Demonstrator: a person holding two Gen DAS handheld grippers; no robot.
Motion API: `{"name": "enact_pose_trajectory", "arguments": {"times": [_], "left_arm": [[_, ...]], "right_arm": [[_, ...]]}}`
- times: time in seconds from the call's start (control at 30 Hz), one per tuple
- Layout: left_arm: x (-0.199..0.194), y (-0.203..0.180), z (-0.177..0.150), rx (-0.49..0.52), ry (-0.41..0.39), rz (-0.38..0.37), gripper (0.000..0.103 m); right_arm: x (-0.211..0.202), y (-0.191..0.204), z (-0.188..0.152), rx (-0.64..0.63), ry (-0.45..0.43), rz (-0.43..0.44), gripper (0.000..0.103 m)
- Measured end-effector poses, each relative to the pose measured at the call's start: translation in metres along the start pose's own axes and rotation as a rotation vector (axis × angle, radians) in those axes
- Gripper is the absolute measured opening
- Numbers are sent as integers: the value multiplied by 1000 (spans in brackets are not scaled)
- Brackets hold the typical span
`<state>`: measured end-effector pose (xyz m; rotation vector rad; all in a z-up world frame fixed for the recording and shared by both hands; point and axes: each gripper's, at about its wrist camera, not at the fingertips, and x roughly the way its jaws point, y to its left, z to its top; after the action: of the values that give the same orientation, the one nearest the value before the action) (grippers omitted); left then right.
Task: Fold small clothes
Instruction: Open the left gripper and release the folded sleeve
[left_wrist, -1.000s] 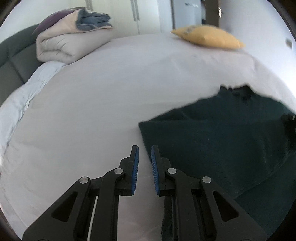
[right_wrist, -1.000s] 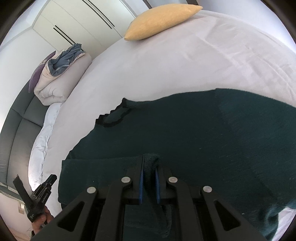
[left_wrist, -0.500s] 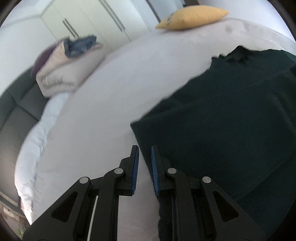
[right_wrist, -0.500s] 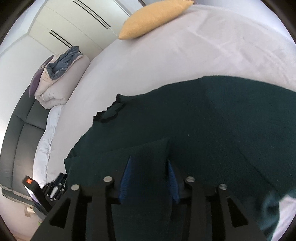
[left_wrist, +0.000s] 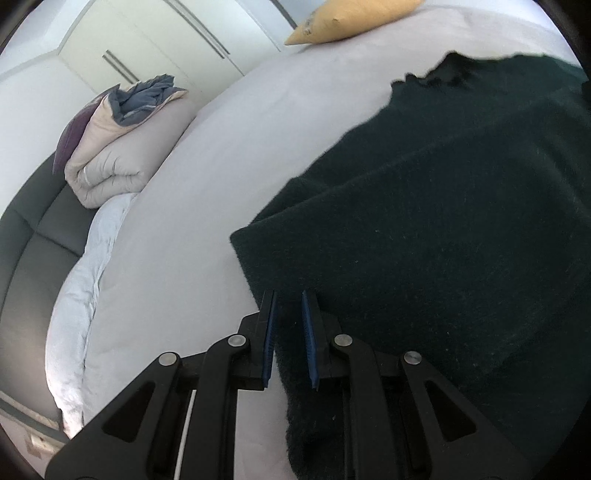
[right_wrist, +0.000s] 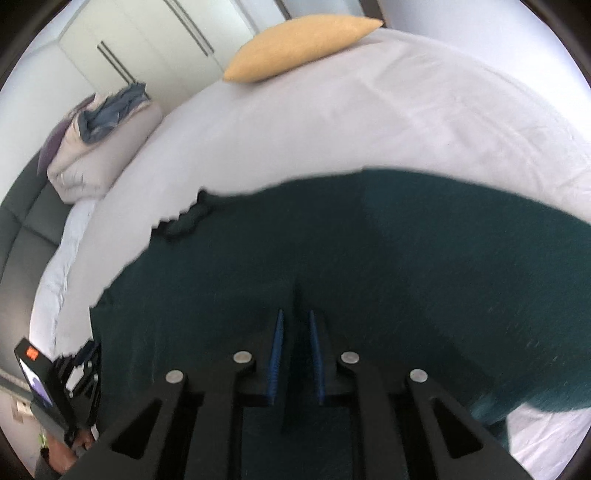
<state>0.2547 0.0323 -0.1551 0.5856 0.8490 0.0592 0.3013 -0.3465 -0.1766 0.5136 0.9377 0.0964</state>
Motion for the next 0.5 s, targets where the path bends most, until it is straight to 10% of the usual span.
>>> {"name": "enact_pose_trajectory", "arguments": {"times": [0.27,0.5], "left_arm": [[-2,-9,-11,29,0,53,13],[4,-16,-11,70,0,76,13]], "right_arm": [[-14,23,-3,-29,-29,73,17],[23,52,-25,-85,133,200,17]]}}
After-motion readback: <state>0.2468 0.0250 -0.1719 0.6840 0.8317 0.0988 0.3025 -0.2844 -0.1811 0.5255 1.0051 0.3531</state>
